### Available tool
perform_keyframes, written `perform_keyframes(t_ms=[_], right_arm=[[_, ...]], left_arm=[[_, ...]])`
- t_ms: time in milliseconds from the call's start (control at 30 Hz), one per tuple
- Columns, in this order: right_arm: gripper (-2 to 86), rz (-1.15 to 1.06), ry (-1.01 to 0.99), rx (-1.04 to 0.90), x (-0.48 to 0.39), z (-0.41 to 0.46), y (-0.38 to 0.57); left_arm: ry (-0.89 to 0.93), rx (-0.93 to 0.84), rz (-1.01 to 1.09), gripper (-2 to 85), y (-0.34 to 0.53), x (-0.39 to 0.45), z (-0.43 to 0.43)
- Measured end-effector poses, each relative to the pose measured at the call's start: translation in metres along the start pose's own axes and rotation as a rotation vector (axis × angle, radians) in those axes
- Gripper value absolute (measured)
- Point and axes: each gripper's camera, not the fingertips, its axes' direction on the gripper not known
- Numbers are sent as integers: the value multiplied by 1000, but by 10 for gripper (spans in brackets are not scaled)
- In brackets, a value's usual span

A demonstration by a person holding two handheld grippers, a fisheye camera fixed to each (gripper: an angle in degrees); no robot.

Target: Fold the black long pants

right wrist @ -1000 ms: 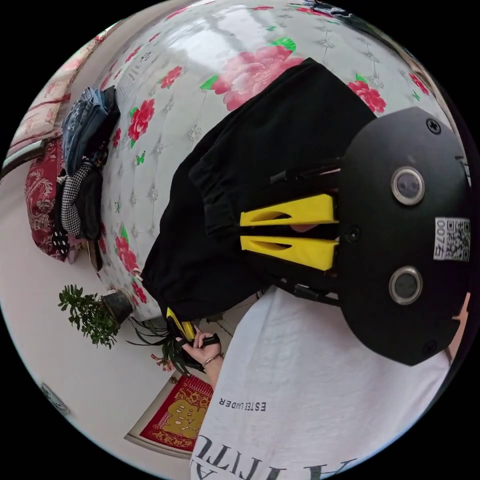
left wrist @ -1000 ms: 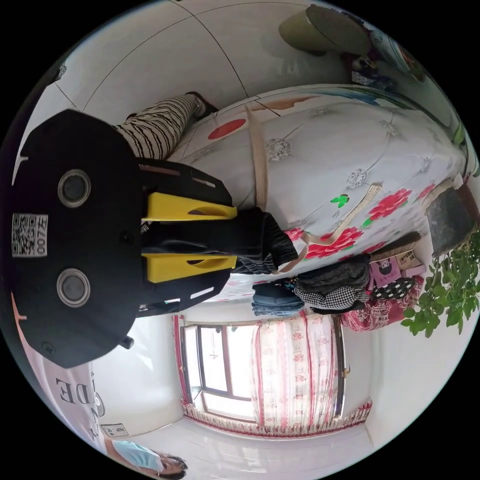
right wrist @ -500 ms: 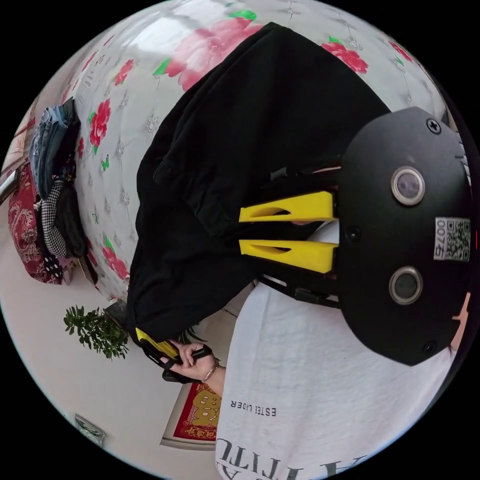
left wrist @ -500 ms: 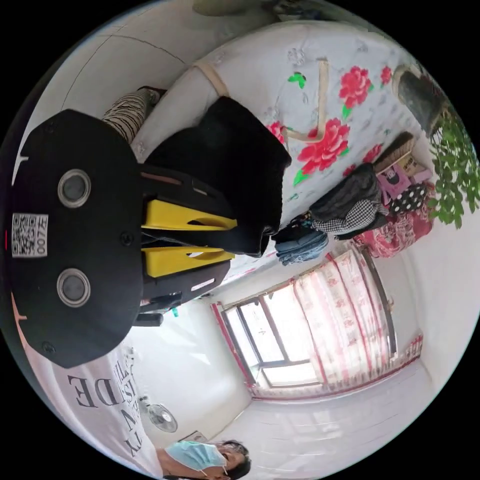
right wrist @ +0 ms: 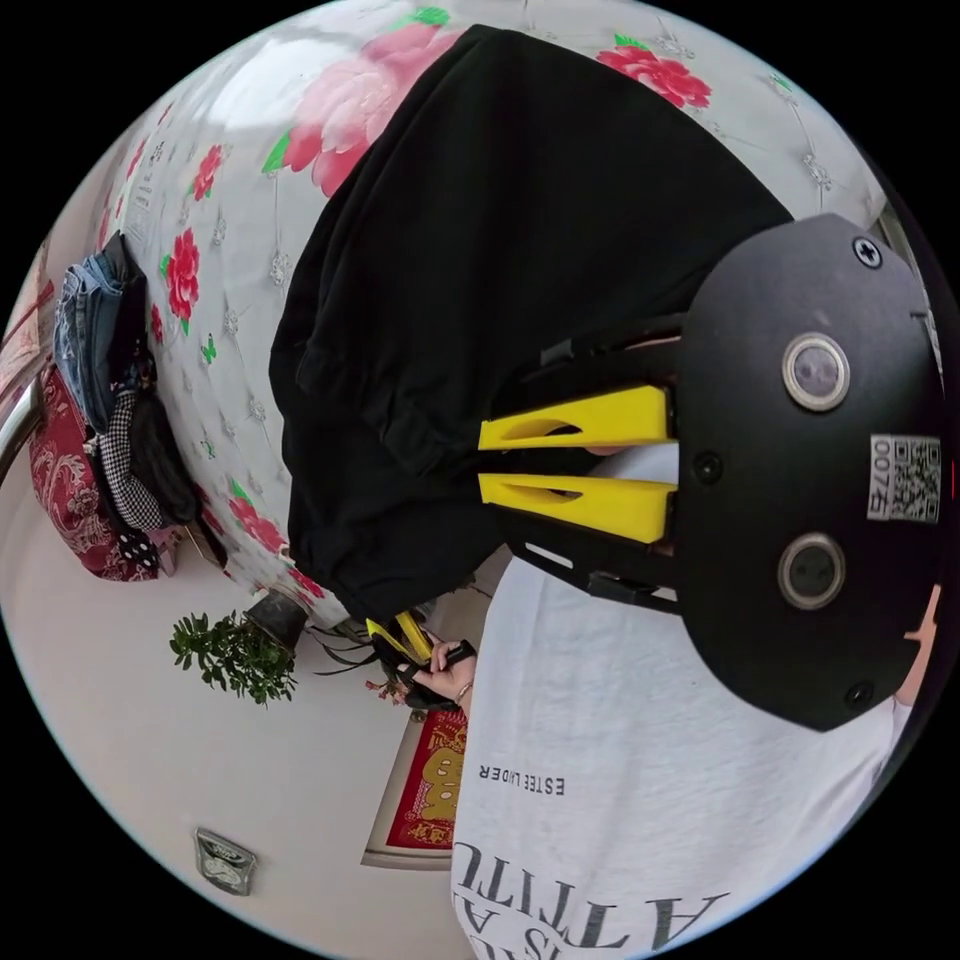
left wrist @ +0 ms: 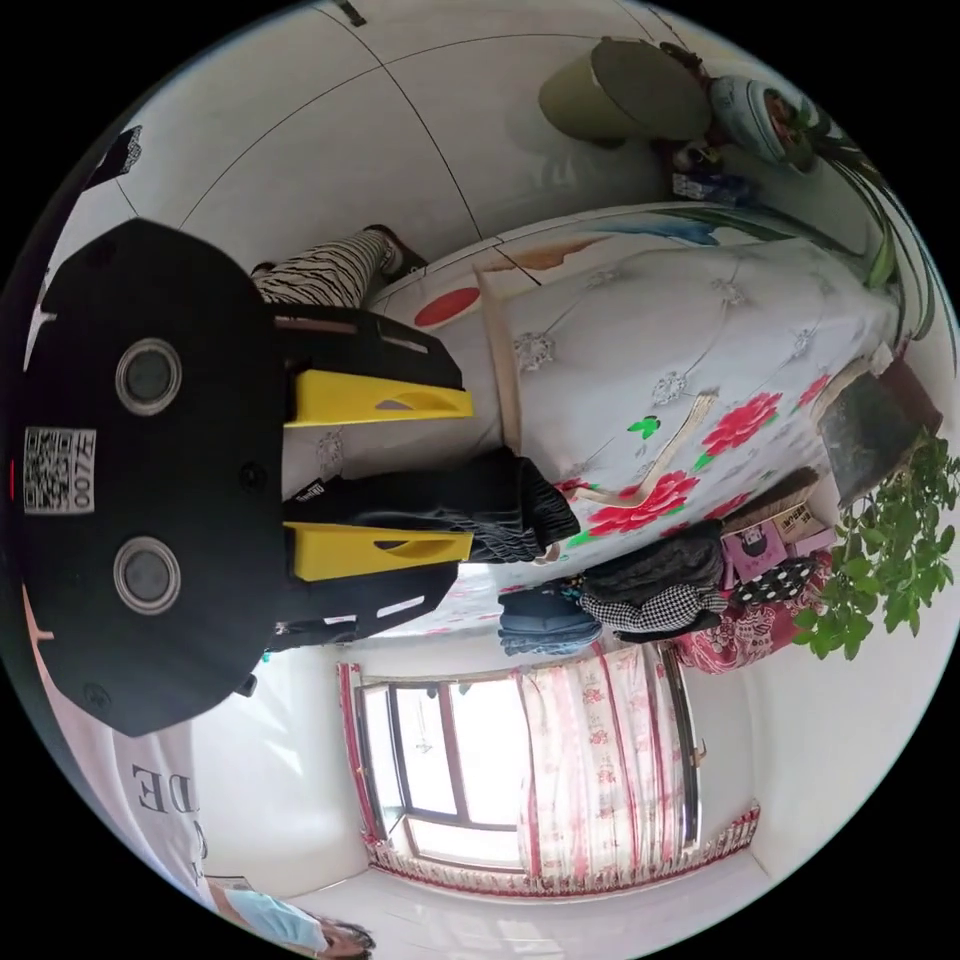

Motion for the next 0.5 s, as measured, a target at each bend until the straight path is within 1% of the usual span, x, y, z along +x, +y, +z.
perform_keyframes(t_ms=[133, 200, 233, 267, 300, 367, 433, 500], right_arm=[[5, -32, -13, -27, 7, 11, 0], [1, -49, -7, -32, 7, 16, 2], [-1, -61, -3, -39, 7, 20, 4], [-1, -67, -2, -43, 7, 22, 5], [-2, -78, -4, -53, 8, 26, 7], [-3, -91, -12, -67, 9, 33, 12], [-3, -97, -24, -69, 14, 42, 20], [-3, -91, -44, -76, 20, 49, 27]], left_arm=[[9, -50, 108, 155, -11, 29, 29], [-31, -93, 160, 151, -18, 44, 45], [-102, -92, 186, 142, -21, 52, 49], [-137, -97, 204, 134, -24, 56, 52], [-123, -99, 196, 130, -26, 56, 52], [-26, -88, 100, 128, -32, 51, 52], [18, -63, 51, 125, -32, 52, 54], [-8, -54, -2, 107, -30, 56, 58]])
